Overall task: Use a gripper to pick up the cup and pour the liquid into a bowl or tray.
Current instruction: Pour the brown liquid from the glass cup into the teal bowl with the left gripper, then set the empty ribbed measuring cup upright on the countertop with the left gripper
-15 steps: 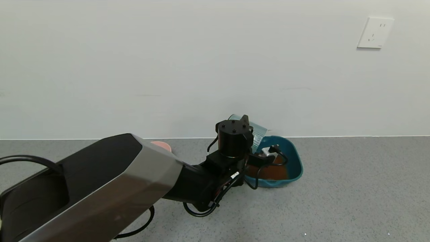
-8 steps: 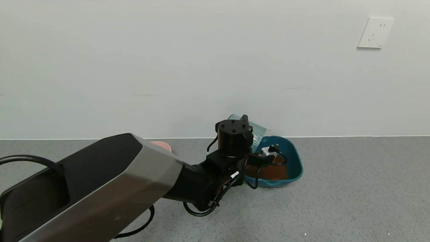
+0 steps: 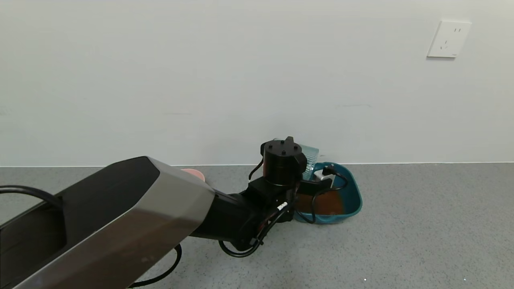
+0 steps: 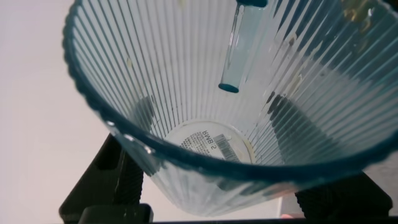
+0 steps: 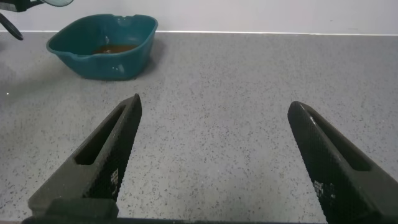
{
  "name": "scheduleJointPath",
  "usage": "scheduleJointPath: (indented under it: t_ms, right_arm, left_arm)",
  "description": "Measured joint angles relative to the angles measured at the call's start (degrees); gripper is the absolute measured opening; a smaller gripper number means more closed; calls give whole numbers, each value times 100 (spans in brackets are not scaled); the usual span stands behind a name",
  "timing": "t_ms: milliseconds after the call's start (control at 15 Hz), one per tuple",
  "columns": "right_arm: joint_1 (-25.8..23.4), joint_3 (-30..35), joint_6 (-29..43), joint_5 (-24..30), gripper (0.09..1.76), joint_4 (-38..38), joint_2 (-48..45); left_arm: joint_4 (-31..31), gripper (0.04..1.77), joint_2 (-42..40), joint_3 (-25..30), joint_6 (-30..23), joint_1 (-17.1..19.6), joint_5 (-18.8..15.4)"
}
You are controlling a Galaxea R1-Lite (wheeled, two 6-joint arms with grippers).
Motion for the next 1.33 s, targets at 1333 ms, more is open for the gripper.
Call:
scheduleJointPath:
  t_ms: [1333]
  right_arm:
    - [0,0,0,-2,171,-2,0]
  left_arm:
    - [2389,131,-957,218,-4592,507,-1012]
